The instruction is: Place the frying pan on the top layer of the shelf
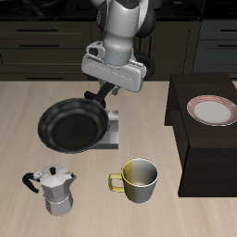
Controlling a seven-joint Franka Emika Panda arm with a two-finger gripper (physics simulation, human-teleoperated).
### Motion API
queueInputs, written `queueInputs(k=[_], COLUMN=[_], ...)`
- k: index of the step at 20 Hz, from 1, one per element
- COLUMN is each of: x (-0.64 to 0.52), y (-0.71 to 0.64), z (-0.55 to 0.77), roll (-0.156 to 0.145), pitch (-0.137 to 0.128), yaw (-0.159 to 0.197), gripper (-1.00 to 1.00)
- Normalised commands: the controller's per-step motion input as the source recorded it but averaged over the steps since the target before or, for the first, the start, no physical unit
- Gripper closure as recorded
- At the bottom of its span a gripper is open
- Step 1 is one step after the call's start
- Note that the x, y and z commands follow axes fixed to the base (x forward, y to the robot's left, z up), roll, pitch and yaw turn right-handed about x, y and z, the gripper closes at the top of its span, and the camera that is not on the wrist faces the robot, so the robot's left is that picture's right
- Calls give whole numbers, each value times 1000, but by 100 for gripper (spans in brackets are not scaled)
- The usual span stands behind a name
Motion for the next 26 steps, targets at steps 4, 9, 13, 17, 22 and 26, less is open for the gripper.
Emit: queueInputs(k=[4,9,13,17,22,26], x=[-4,-25,-19,-8,1,4], y=[14,56,43,78,-59,-231], z=[133,129,64,33,54,34], roll=[4,-14,23,49,6,-32], pitch=[-10,-40,-10,-11,-16,-11], yaw=[79,119,101,110,92,55], gripper=[100,100,100,100,100,100])
